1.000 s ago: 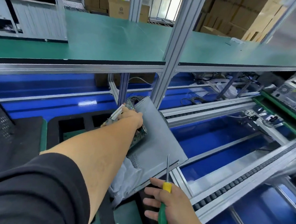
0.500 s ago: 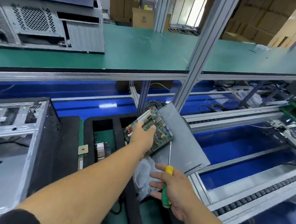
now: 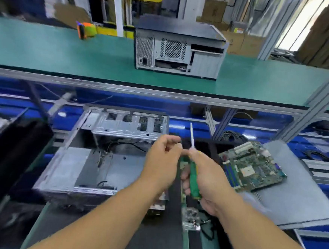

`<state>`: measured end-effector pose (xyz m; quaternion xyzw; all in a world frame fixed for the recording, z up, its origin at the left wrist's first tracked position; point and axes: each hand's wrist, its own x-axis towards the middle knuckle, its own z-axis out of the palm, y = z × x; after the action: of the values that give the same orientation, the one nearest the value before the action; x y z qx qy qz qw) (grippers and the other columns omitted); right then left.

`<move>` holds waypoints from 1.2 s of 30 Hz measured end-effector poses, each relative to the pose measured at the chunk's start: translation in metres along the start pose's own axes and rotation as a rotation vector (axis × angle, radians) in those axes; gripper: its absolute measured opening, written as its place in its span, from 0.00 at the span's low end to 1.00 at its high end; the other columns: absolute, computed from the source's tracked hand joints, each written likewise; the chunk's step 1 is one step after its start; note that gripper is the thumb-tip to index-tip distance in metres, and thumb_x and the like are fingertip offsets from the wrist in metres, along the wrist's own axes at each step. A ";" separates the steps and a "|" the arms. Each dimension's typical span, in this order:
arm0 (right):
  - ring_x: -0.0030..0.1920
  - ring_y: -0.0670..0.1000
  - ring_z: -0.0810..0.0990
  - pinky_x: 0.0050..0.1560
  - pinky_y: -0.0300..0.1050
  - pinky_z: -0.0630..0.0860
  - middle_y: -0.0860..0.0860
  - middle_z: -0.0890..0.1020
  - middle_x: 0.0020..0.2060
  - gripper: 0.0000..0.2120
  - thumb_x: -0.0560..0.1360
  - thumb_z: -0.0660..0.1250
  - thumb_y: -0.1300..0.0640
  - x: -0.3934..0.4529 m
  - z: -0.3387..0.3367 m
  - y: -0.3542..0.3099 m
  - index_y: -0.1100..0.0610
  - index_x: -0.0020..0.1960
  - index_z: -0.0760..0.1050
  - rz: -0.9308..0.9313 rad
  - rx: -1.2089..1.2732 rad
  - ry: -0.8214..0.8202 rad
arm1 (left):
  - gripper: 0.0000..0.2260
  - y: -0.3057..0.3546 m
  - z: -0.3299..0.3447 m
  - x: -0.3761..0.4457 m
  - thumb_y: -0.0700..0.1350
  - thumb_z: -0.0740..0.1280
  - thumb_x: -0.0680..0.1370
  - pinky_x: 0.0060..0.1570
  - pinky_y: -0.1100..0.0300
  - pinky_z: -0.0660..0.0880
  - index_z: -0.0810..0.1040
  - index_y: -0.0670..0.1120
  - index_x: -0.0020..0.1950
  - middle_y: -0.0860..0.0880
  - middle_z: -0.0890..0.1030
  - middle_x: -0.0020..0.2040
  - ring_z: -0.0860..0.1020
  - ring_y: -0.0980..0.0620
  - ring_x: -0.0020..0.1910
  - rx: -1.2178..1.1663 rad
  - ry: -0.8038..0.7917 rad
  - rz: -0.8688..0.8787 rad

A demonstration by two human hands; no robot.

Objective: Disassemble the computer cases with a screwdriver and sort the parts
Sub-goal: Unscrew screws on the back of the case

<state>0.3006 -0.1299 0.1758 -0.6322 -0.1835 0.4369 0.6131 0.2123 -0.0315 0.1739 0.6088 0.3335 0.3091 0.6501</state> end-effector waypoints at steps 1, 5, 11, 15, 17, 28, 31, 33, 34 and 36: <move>0.26 0.54 0.73 0.27 0.44 0.71 0.57 0.77 0.31 0.17 0.76 0.62 0.39 0.002 0.020 0.003 0.48 0.53 0.83 0.021 0.015 -0.033 | 0.06 -0.002 -0.023 -0.003 0.42 0.66 0.83 0.53 0.54 0.80 0.80 0.52 0.56 0.49 0.85 0.51 0.83 0.54 0.50 -0.001 0.019 -0.001; 0.34 0.58 0.79 0.37 0.52 0.79 0.62 0.80 0.38 0.11 0.83 0.62 0.52 0.004 0.097 0.020 0.58 0.56 0.78 0.090 0.129 -0.106 | 0.06 -0.013 -0.097 -0.027 0.41 0.64 0.84 0.37 0.57 0.81 0.79 0.50 0.54 0.52 0.85 0.42 0.82 0.55 0.38 -0.041 0.078 -0.075; 0.59 0.70 0.81 0.56 0.66 0.77 0.67 0.83 0.54 0.05 0.83 0.64 0.56 0.001 0.168 0.048 0.56 0.58 0.77 0.156 0.107 -0.101 | 0.06 -0.040 -0.163 -0.073 0.49 0.67 0.80 0.51 0.60 0.78 0.81 0.59 0.54 0.60 0.85 0.49 0.82 0.60 0.48 0.114 0.179 -0.052; 0.45 0.62 0.87 0.46 0.57 0.81 0.62 0.85 0.46 0.09 0.83 0.65 0.62 -0.007 0.200 0.060 0.52 0.60 0.74 0.157 0.030 -0.134 | 0.14 -0.048 -0.187 -0.099 0.45 0.69 0.78 0.46 0.70 0.74 0.79 0.65 0.55 0.62 0.84 0.49 0.81 0.62 0.47 0.166 0.186 -0.062; 0.38 0.59 0.85 0.36 0.51 0.81 0.60 0.83 0.40 0.06 0.82 0.66 0.62 -0.012 0.210 0.064 0.56 0.58 0.74 0.182 0.004 -0.142 | 0.17 -0.053 -0.193 -0.110 0.44 0.69 0.74 0.43 0.71 0.74 0.77 0.68 0.54 0.62 0.84 0.49 0.82 0.62 0.47 0.197 0.201 -0.094; 0.32 0.44 0.78 0.33 0.39 0.76 0.47 0.83 0.36 0.12 0.83 0.62 0.54 -0.020 0.198 0.115 0.52 0.50 0.84 0.141 -0.384 -0.257 | 0.13 -0.087 -0.199 -0.175 0.44 0.63 0.66 0.33 0.53 0.72 0.75 0.57 0.49 0.46 0.83 0.42 0.77 0.50 0.32 0.174 0.368 -0.409; 0.36 0.48 0.78 0.36 0.41 0.76 0.56 0.85 0.42 0.10 0.82 0.64 0.54 -0.020 0.200 0.133 0.53 0.50 0.84 0.150 -0.422 -0.293 | 0.13 -0.097 -0.193 -0.196 0.44 0.64 0.68 0.29 0.57 0.67 0.75 0.49 0.52 0.43 0.84 0.40 0.76 0.49 0.31 0.095 0.384 -0.510; 0.37 0.49 0.76 0.41 0.45 0.74 0.60 0.85 0.43 0.12 0.80 0.67 0.50 -0.017 0.203 0.141 0.58 0.48 0.83 0.102 -0.475 -0.292 | 0.08 -0.101 -0.192 -0.205 0.40 0.65 0.75 0.28 0.58 0.67 0.75 0.47 0.54 0.44 0.83 0.39 0.76 0.48 0.30 0.064 0.392 -0.540; 0.38 0.49 0.76 0.44 0.46 0.74 0.59 0.84 0.42 0.13 0.79 0.68 0.48 -0.015 0.206 0.143 0.58 0.48 0.83 0.081 -0.495 -0.281 | 0.08 -0.102 -0.192 -0.207 0.37 0.64 0.77 0.28 0.58 0.68 0.75 0.47 0.54 0.44 0.83 0.39 0.76 0.49 0.30 0.063 0.396 -0.547; 0.41 0.48 0.77 0.48 0.46 0.78 0.56 0.86 0.45 0.11 0.79 0.69 0.47 -0.009 0.210 0.146 0.54 0.48 0.85 0.052 -0.511 -0.247 | 0.08 -0.102 -0.194 -0.209 0.36 0.63 0.79 0.29 0.58 0.69 0.75 0.48 0.54 0.45 0.83 0.39 0.77 0.50 0.32 0.078 0.393 -0.542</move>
<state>0.0875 -0.0341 0.0703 -0.7128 -0.3445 0.4657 0.3953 -0.0678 -0.0935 0.0767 0.4511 0.6136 0.2236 0.6082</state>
